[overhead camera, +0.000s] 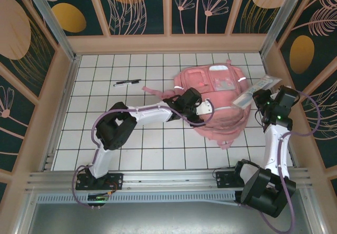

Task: Pack books, pencil case, and school supplies into a backpack

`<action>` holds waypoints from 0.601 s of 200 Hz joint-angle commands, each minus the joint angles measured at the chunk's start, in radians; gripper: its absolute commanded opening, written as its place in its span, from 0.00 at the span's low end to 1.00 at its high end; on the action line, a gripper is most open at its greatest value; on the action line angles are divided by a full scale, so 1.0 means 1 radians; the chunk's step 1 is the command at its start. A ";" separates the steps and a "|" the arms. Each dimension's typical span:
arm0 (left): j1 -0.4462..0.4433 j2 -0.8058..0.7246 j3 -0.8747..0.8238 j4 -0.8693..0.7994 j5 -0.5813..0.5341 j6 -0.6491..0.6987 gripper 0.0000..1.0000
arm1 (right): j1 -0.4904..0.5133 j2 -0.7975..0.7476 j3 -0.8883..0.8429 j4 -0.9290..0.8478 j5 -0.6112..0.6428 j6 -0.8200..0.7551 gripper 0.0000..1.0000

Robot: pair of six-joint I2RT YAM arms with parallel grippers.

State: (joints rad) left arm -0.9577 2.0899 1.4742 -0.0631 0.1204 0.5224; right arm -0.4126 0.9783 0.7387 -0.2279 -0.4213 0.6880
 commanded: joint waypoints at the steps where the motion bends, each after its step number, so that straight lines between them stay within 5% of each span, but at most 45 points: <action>1: -0.019 0.042 0.023 0.081 -0.069 0.101 0.92 | -0.003 -0.010 -0.018 0.050 -0.032 0.018 0.00; 33: -0.053 0.054 0.004 0.129 -0.122 0.180 0.86 | -0.003 -0.023 -0.034 0.043 -0.040 0.019 0.00; 82: -0.064 0.031 -0.073 0.231 -0.041 0.301 0.85 | 0.000 -0.045 -0.068 0.043 -0.063 0.032 0.00; 120: -0.062 0.059 -0.007 0.216 -0.056 0.225 0.41 | 0.000 -0.047 -0.056 0.031 -0.068 0.025 0.00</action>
State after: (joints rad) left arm -1.0206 2.1189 1.4326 0.1284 0.0628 0.7616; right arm -0.4126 0.9565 0.6819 -0.2165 -0.4698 0.7136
